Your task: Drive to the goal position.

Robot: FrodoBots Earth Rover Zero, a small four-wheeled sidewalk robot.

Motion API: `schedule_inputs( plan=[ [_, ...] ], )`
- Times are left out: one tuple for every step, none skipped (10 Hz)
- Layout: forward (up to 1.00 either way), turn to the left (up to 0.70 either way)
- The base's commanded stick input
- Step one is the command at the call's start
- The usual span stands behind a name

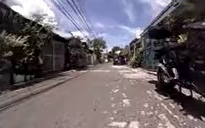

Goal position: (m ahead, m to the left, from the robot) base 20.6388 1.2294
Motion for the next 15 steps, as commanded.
schedule_inputs(
  plan=[
    [0.85,0.0],
    [0.85,0.0],
    [0.85,0.0],
    [0.85,0.0],
    [0.85,0.0],
    [0.85,0.0],
    [0.85,0.0],
    [0.85,0.0],
    [0.85,0.0],
    [0.85,0.0],
    [0.85,-0.02],
    [0.85,-0.2],
    [0.85,-0.28],
    [0.85,-0.34],
    [0.85,-0.25]
  ],
)
